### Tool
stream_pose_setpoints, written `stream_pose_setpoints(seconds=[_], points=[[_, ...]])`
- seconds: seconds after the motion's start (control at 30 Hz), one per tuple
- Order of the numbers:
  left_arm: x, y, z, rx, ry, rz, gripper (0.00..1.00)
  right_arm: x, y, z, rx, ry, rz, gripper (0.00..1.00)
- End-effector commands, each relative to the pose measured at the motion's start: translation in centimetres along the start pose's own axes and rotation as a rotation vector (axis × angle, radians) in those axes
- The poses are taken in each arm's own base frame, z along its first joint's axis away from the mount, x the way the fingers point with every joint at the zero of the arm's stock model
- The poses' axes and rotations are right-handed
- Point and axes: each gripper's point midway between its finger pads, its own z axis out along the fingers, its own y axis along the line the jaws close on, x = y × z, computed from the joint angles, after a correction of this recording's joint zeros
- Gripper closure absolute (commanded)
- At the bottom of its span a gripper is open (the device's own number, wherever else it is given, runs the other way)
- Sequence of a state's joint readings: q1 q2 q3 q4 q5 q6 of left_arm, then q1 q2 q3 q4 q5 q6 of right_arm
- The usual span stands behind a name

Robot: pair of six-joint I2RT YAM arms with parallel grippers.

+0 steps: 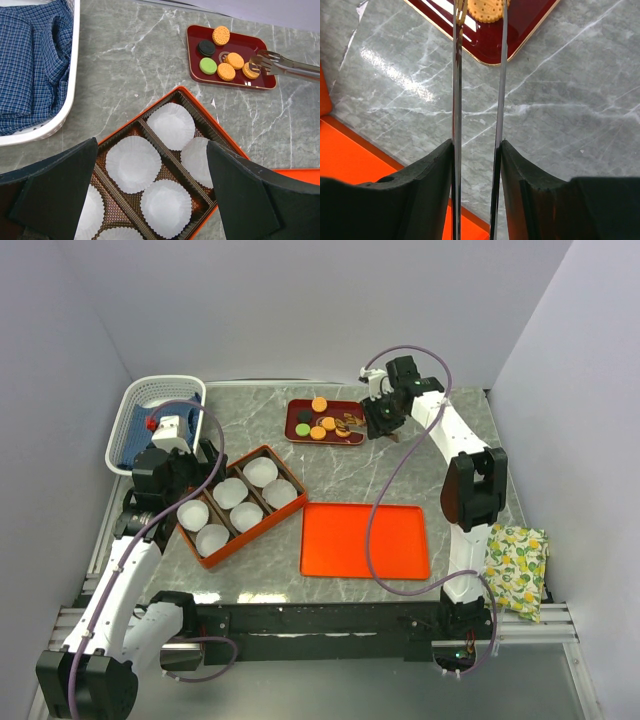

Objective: Pack the cookies

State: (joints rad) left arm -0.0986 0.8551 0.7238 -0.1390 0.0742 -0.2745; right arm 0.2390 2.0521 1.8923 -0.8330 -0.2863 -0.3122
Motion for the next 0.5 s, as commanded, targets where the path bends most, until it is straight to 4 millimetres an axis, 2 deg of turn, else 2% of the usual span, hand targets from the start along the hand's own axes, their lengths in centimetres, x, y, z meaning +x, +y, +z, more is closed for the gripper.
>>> stream_pose_setpoints(seconds=[0.0,0.47], points=[[-1.74,-0.64,-0.15,0.027,-0.05,0.021,0.04,0.09,-0.23,-0.08,0.015,0.002,-0.006,0.52],[-1.67,-0.73,-0.12,0.033,-0.047,0.021,0.04,0.87,-0.26,0.79,0.011,0.029,0.0,0.49]])
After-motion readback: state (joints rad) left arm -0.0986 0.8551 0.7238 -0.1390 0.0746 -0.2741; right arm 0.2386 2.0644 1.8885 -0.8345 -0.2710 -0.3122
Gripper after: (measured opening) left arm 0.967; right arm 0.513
